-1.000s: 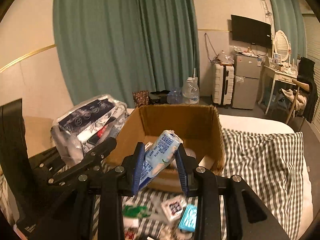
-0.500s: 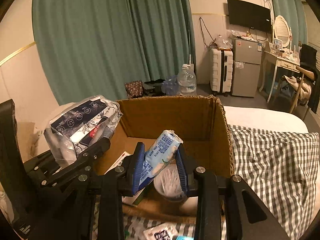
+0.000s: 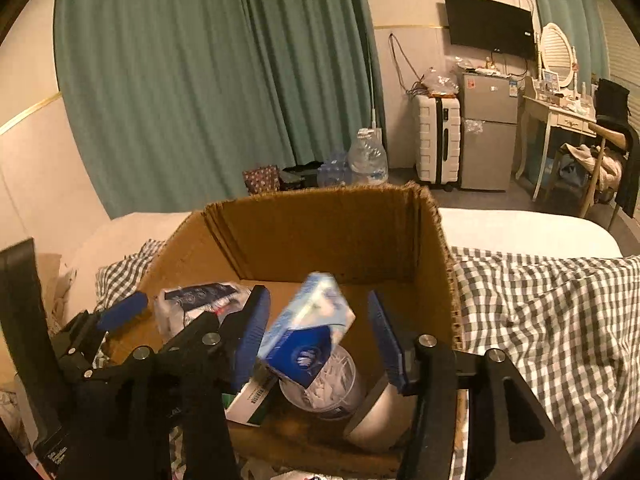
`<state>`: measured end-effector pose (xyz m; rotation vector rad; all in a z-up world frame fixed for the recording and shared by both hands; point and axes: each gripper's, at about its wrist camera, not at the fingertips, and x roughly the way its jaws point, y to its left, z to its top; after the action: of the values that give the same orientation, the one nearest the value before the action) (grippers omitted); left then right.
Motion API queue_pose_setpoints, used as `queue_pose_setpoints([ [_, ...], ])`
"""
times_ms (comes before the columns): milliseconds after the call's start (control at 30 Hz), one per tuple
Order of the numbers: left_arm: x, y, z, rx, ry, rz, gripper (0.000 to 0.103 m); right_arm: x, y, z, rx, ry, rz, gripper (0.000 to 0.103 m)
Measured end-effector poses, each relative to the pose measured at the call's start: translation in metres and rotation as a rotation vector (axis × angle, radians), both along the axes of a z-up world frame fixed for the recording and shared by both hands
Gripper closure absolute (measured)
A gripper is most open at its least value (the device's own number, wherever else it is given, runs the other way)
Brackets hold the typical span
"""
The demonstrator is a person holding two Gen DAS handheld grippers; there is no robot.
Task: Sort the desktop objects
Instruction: 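Carry the plastic bag and tube box into the cardboard box and release both, then grasp the green snack packet with the left gripper while the right grasps the teal blister pack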
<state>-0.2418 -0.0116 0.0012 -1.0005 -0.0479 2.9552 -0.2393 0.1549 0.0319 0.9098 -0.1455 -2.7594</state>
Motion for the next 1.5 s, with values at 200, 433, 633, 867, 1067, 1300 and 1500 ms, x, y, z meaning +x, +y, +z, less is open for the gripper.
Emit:
queue_pose_setpoints([
  [200,0.045,-0.003,0.037,-0.004,0.052,0.012,0.004,0.039,0.011,0.031,0.021,0.033,-0.011,0.052],
  [433,0.097,0.007,0.064,-0.014,0.076,-0.011,0.003,0.093,0.024,0.054,0.013,0.03,-0.031,0.052],
  [633,0.131,0.014,0.061,-0.026,0.052,-0.028,0.003,0.13,0.03,0.058,0.022,0.021,-0.045,0.043],
  [867,0.153,0.021,0.025,-0.081,-0.023,-0.063,0.003,0.15,0.038,0.016,0.024,-0.08,-0.06,0.026],
  [1067,0.165,0.027,-0.026,-0.031,-0.097,-0.06,0.003,0.152,0.039,-0.033,0.028,-0.181,-0.082,0.022],
  [1300,0.159,0.036,-0.072,0.016,-0.166,-0.052,0.003,0.137,0.044,-0.085,0.037,-0.291,-0.112,0.018],
  [1500,0.141,0.037,-0.093,0.027,-0.203,-0.033,0.003,0.121,0.05,-0.119,0.019,-0.351,-0.135,0.011],
])
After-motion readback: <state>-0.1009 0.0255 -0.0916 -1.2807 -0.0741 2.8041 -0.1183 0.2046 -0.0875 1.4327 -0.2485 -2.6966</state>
